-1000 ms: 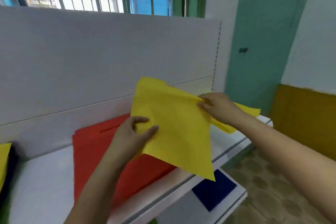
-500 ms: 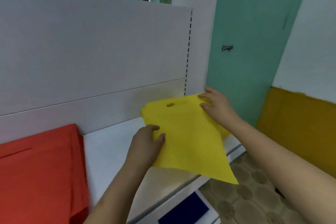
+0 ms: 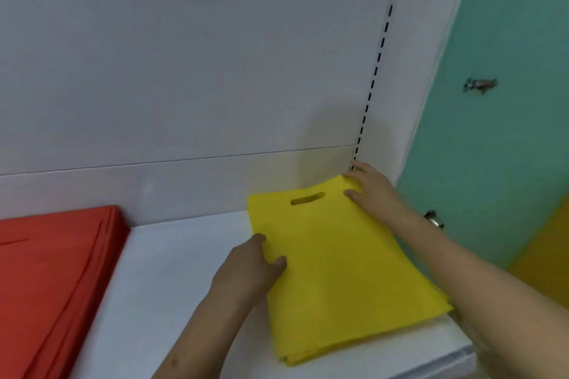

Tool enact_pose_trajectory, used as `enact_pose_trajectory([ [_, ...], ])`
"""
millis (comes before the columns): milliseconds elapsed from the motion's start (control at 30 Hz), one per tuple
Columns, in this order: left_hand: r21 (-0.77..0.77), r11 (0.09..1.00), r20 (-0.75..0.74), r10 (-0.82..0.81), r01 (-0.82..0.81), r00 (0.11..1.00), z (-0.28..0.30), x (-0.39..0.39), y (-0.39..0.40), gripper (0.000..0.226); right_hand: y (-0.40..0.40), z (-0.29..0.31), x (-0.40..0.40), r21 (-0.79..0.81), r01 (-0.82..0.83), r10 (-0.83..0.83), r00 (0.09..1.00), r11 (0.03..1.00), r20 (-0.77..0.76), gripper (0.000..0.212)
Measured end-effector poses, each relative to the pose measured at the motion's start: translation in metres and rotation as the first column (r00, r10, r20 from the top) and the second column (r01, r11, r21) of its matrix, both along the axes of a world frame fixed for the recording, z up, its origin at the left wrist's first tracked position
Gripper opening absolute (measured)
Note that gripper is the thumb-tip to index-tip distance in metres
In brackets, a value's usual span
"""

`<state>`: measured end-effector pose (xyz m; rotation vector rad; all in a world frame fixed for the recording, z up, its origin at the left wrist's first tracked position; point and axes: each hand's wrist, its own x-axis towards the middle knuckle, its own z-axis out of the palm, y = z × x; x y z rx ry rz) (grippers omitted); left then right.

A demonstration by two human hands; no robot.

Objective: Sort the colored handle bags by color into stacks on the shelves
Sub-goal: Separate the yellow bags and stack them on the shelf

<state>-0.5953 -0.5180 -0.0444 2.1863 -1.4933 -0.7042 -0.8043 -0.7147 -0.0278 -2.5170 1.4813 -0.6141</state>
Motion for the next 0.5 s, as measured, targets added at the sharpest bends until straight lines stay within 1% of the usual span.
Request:
enact_pose_trajectory([
  [67, -0.01, 0.997, 0.036, 0.075, -0.074, 0.997, -0.005, -0.007, -0.004, 0.064, -0.007, -0.007, 0.001, 0.033, -0.02, 0.019, 1.0, 0.999, 0.022, 0.052],
  [167, -0.022, 0.987, 0.041, 0.157, -0.157, 0.987, -0.011, -0.026, -0.008, 0.059, -0.005, -0.02, 0.005, 0.117, -0.027, 0.021, 0.999, 0.993, 0.048, 0.066],
  [200, -0.018, 0.983, 0.051, 0.184, -0.183, 0.982, -0.012, -0.033, -0.008, 0.059, -0.003, -0.023, 0.007, 0.163, -0.021, 0.009, 0.997, 0.986, 0.075, 0.067],
  [267, 0.005, 0.974, 0.094, 0.225, -0.227, 0.97, -0.013, -0.046, -0.01, 0.061, -0.003, -0.026, 0.011, 0.235, -0.012, -0.019, 0.991, 0.972, 0.13, 0.062],
  [333, 0.021, 0.962, 0.132, 0.266, -0.271, 0.955, -0.013, -0.057, -0.011, 0.065, -0.009, -0.028, 0.015, 0.259, -0.009, -0.033, 0.987, 0.966, 0.157, 0.059],
  [433, -0.017, 0.946, 0.184, 0.32, -0.322, 0.929, -0.015, -0.069, -0.014, 0.063, -0.02, -0.03, 0.019, 0.276, 0.022, -0.061, 0.99, 0.961, 0.131, 0.062],
  [500, -0.047, 0.933, 0.146, 0.361, -0.358, 0.921, -0.015, -0.074, -0.013, 0.067, -0.022, -0.027, 0.02, 0.297, 0.071, -0.102, 0.991, 0.952, 0.092, 0.066],
])
